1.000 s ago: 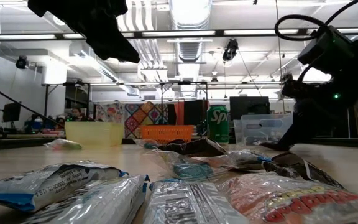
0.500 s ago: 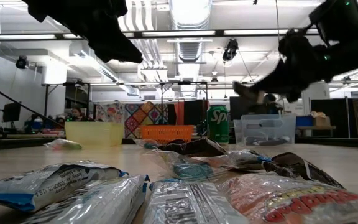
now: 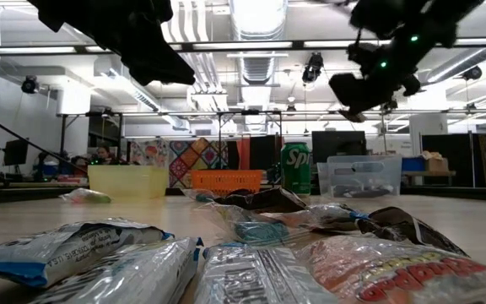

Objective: Organize candy in baskets
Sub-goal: Put the brown chocolate into the transparent bin

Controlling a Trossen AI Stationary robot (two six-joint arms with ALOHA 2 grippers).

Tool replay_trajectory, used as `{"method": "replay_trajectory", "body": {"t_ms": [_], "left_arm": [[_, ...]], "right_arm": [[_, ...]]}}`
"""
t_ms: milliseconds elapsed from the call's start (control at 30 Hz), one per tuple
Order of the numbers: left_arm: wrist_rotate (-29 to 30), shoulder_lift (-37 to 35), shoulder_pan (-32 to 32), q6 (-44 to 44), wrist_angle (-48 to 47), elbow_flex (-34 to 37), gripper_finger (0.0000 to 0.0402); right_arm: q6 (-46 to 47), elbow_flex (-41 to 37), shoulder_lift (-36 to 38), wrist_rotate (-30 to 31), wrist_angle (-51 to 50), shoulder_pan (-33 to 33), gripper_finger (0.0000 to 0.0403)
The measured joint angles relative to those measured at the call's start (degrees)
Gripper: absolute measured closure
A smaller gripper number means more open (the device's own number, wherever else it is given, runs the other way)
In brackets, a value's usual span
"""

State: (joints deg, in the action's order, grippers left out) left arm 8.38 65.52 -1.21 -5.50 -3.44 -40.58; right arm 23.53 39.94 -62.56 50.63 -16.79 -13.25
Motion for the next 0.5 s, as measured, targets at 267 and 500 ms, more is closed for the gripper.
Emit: {"method": "replay_trajectory", "body": {"t_ms": [267, 500], "left_arm": [[0.00, 0.00, 0.00, -1.08, -0.07, 0.00, 0.0296], [0.00, 0.00, 0.00, -1.70, -0.86, 0.00, 0.0297]], "right_arm": [[3.98, 4.46, -7.87, -11.62, -7.33, -12.72, 0.0391], [3.91, 4.46, -11.61, -15.10, -6.72, -15.30, 0.0342]]}}
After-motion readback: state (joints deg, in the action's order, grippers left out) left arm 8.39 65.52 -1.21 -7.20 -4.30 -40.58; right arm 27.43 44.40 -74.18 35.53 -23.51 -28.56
